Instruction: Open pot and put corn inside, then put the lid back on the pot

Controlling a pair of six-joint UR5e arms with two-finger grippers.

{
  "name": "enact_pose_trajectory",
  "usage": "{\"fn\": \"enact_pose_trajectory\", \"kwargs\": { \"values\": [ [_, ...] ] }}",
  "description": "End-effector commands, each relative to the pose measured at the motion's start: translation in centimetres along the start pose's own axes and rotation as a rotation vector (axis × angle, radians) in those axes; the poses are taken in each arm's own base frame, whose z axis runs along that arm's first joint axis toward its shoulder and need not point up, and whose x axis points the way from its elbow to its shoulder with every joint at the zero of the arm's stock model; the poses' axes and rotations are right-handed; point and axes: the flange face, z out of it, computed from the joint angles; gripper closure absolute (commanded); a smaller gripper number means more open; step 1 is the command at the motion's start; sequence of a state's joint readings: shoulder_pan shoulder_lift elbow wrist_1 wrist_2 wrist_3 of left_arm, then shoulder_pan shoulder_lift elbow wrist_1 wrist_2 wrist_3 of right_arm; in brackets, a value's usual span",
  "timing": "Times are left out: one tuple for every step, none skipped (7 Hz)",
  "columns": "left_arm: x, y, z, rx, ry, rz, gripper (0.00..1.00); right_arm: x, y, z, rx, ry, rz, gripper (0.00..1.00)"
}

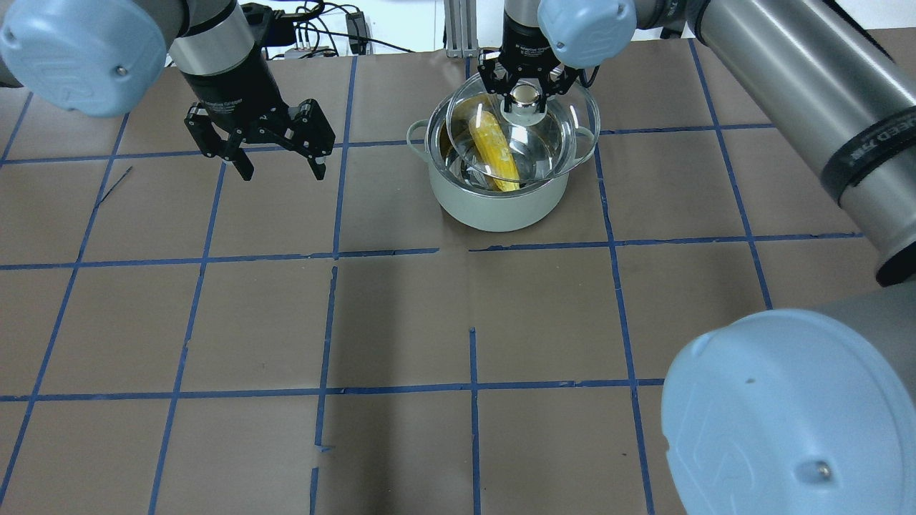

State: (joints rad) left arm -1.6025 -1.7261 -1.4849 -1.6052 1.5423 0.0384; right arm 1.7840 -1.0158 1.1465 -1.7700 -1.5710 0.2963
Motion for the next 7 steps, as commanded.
{"fn": "enact_pose_trajectory", "kwargs": {
  "values": [
    [-0.4, 0.2, 0.4, 0.061, -0.001, 0.002, 0.0, -1.6, 0.6, 0.1, 0.008, -0.008, -0.014, 0.94],
    [-0.8, 0.2, 0.2, 0.064, 0.001, -0.005, 0.0, -1.9, 1.0, 0.0, 0.008, -0.007, 0.004, 0.94],
    [-1.0, 0.2, 0.0, 0.069, 0.001, -0.011, 0.0, -2.7, 1.4, 0.7, -0.003, -0.006, -0.017, 0.94],
    [-1.1, 0.2, -0.2, 0.072, -0.001, -0.014, 0.0, -3.1, 1.7, 1.3, -0.013, -0.002, -0.012, 0.94],
    [-1.1, 0.1, -0.6, 0.078, -0.001, -0.016, 0.0, -3.2, 1.8, 1.7, -0.019, -0.002, -0.011, 0.94],
    [-1.1, 0.0, -0.7, 0.081, 0.001, -0.025, 0.0, -3.3, 1.9, 1.6, -0.017, 0.0, -0.018, 0.94],
    [-1.1, 0.1, -0.6, 0.08, -0.001, -0.025, 0.0, -3.3, 1.9, 1.8, -0.02, 0.0, -0.018, 0.94]
  ]
}}
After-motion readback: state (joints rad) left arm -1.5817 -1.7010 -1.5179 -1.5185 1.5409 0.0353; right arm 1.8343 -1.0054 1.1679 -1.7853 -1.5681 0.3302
